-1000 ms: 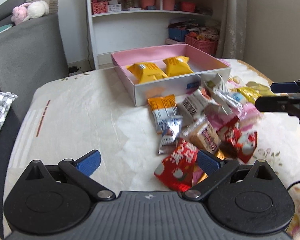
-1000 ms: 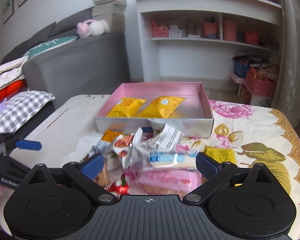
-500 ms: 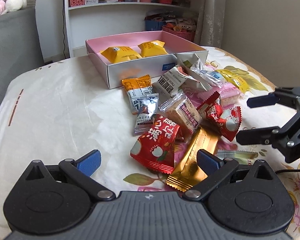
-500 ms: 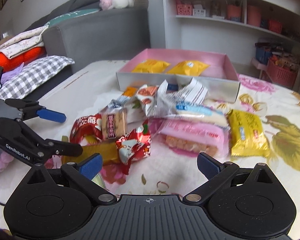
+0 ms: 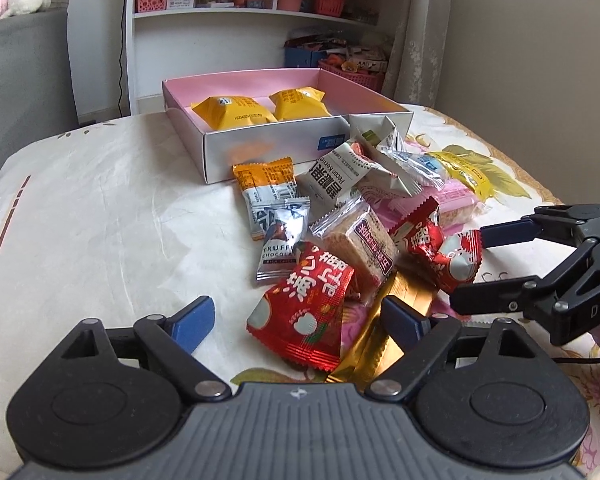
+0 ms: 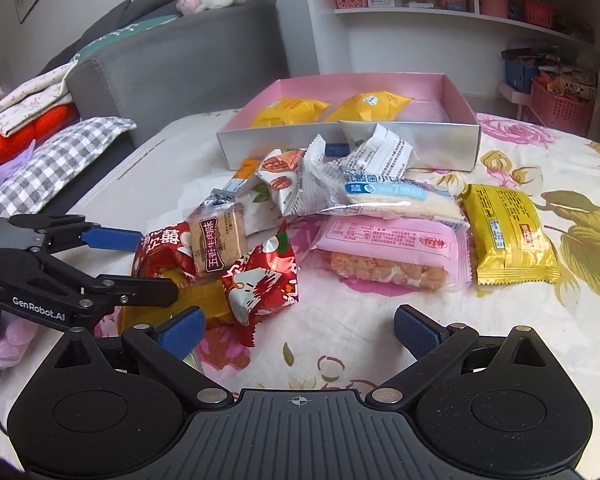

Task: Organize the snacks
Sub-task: 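Grasp a red candy wrapper with the left tool while the right tool grasps another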

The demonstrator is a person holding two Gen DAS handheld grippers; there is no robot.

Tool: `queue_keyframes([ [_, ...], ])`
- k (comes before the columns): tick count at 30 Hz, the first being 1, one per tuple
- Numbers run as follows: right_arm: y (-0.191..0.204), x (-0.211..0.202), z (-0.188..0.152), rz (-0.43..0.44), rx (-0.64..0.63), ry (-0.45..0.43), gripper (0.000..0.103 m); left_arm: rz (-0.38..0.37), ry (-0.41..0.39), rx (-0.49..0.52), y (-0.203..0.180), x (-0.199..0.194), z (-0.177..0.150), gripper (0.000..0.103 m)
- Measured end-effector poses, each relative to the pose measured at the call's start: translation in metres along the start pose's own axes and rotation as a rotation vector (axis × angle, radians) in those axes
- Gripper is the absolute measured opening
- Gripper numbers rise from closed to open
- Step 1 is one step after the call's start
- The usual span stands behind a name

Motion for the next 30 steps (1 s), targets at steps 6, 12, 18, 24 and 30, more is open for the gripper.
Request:
queue_keyframes([
  [6, 0.0071, 0.004, 0.0015, -0.008, -0.035, -0.009, 0.101, 0.009, -0.008, -0.009, -0.0004, 0.001, 0.003, 0.078],
  [12, 0.01, 0.0059, 0.0038, -0.007, -0.037, -0.007, 0.1, 0.005, 0.004, -0.015, -0.0019, 0.001, 0.005, 0.059],
  [18, 0.0105, 0.0055, 0.004, -0.023, -0.043, -0.015, 0.094, 0.004, 0.025, -0.015, -0.0045, -0.0002, 0.006, 0.047],
  [24, 0.0085, 0.006, 0.0077, -0.036, -0.028, -0.015, 0.084, 0.001, 0.04, -0.041, -0.0026, -0.0014, 0.0077, 0.042],
  [30, 0.008, 0.0051, 0.0096, -0.027, -0.025, -0.017, 0.068, 0.008, 0.044, -0.039, -0.0052, -0.0017, 0.0085, 0.041],
])
Point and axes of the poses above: each gripper's, at about its wrist camera, not at the fingertips, and x roughly the way its jaws point, y to its left, z to its top, the point moved 5 cm from there along x, roughly the way its jaws point, and after that the axes turned 9 degrees about -z, right-handed, at the moved point
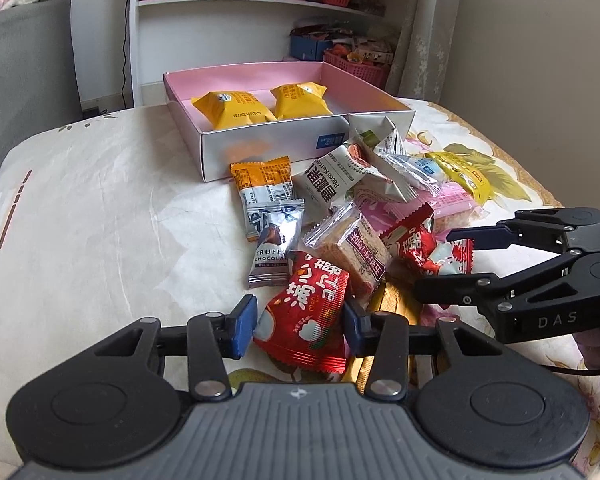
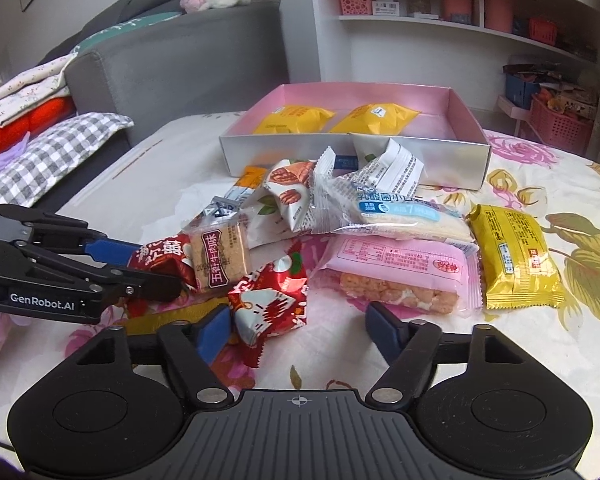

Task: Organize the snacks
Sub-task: 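Grasp a red candy wrapper with the left tool while the right tool grasps another, then carry both red candies into the pink box and open both tools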

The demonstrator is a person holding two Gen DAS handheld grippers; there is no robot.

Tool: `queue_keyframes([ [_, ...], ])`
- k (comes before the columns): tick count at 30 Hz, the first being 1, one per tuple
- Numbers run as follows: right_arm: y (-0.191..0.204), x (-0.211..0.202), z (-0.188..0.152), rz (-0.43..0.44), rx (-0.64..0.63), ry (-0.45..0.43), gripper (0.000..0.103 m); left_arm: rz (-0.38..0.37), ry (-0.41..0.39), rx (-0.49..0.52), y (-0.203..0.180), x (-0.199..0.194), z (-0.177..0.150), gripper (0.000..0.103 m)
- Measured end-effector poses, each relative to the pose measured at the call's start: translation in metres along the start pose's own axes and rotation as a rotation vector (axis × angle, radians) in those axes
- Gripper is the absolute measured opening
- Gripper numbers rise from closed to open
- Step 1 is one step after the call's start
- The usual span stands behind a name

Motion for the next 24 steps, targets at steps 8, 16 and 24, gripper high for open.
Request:
queue_keyframes([
  [8, 0.01, -0.004, 0.001, 0.032, -0.031, -0.003, 0.037, -0.004, -0.008, 0.001, -0.005, -0.004, 0.002, 0.035],
  [16, 0.008, -0.008, 0.003, 0.042, -0.02, -0.003, 0.034, 0.009, -0.01, 0.005, -0.008, -0.008, 0.005, 0.031],
  [24, 0.008, -0.016, 0.007, 0.06, -0.014, -0.019, 0.033, 0.013, -0.02, -0.012, -0.008, -0.017, 0.009, 0.03],
])
Point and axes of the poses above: each gripper's, at about its wrist camera, not at the fingertips, and x roughly the way its jaws point, y to its left, z to its top, the point moved 5 cm from there along x, roughly the way its jaws point, and after that the axes turned 9 degrees about -z, right-handed, at the moved point
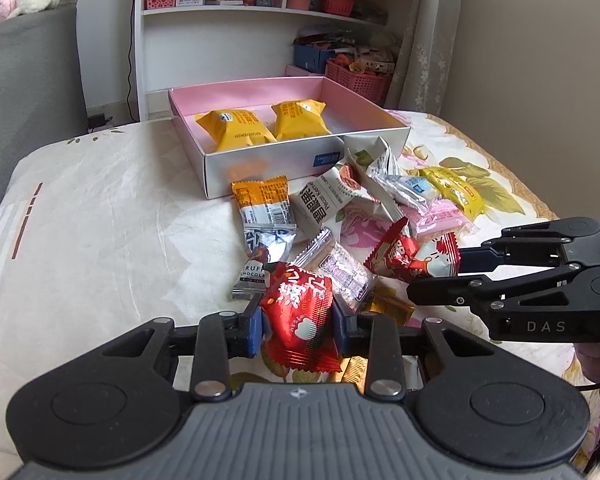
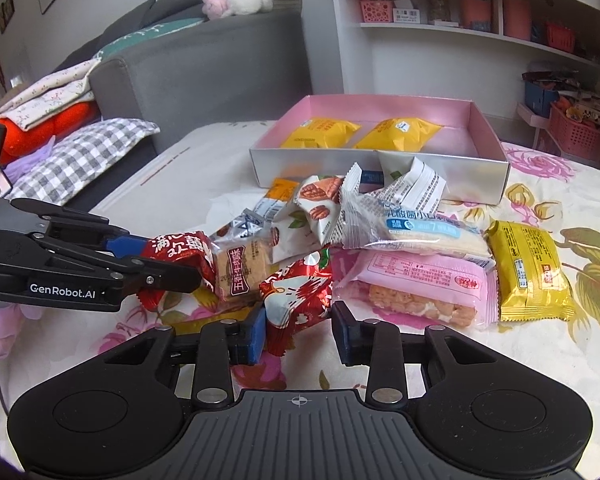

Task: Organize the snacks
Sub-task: 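Carry both red candies into the pink box and open both tools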

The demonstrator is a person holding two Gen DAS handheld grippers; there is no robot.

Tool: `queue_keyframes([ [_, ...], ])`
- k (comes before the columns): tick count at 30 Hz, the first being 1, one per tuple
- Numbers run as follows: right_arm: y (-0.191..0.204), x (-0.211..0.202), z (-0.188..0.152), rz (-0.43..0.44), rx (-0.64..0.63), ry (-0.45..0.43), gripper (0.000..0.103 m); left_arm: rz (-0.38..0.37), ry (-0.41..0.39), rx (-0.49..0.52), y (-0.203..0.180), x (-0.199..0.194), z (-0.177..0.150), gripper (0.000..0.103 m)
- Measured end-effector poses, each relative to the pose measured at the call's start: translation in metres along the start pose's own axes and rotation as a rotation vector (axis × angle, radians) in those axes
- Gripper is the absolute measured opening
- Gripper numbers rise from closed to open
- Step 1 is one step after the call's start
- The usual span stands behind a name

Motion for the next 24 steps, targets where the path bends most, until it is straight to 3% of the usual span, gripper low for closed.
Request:
queue_keyframes([
  [24, 0.002, -0.02, 0.005, 0.048, 0.009, -0.007, 0.032, 0.016, -0.003, -0.034, 0.001, -0.006, 0.006, 0.03],
])
Point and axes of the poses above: each gripper's, at about its wrist camera, not at the fingertips, and x roughly the way its jaws point, y to its left, z to its top, the point moved 5 cm from there along x, roughly the way its jaws point, and after that the axes turned 9 degrees about -z, right-handed, at the moved point
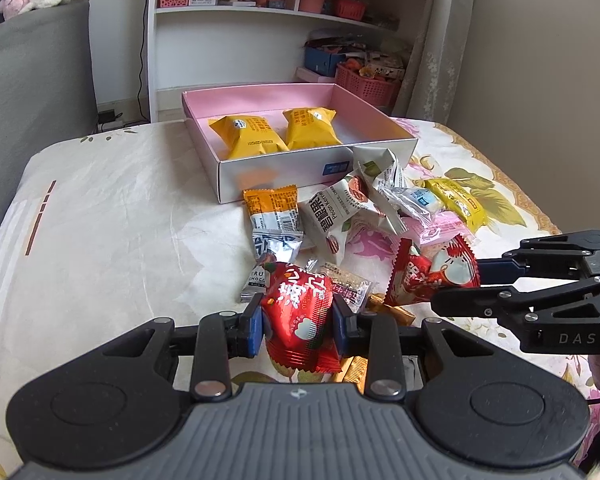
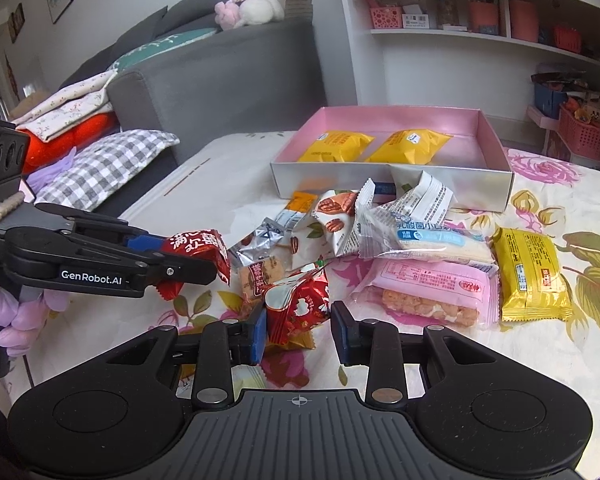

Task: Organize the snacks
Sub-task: 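Carry both red candies into the pink box and open both tools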

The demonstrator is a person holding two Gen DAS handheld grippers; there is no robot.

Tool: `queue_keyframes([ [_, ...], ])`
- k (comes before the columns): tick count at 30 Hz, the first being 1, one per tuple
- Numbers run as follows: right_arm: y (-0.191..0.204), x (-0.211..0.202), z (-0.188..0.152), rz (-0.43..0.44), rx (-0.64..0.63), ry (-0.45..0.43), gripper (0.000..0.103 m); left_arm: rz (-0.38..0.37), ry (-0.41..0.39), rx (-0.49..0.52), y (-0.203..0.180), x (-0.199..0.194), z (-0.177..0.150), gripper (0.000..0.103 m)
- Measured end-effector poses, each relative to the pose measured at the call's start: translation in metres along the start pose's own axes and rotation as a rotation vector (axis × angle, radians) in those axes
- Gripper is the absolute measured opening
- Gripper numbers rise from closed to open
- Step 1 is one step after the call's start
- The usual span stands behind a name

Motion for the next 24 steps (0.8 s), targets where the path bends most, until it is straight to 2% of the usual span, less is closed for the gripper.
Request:
queue_keyframes([
  [14, 0.007, -0.019, 0.016, 0.066, 0.034, -0.047, 0.032, 0.012, -0.027, -0.008, 0.0, -0.006, 0.013, 0.03],
  [24, -0.025, -0.02, 0.056, 0.012, 0.12, -0.143, 0.032, 0.03, -0.099, -0.021, -0.006, -0.003, 0.048, 0.03],
])
Point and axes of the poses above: each gripper's, at about its wrist camera, not at the fingertips, and x roughly the way its jaws point, y to its left, z to its top, the point moved 5 cm from there along x, roughly the way its jaws point, and after that the axes turned 9 degrees about -z, right-handed, at the moved point
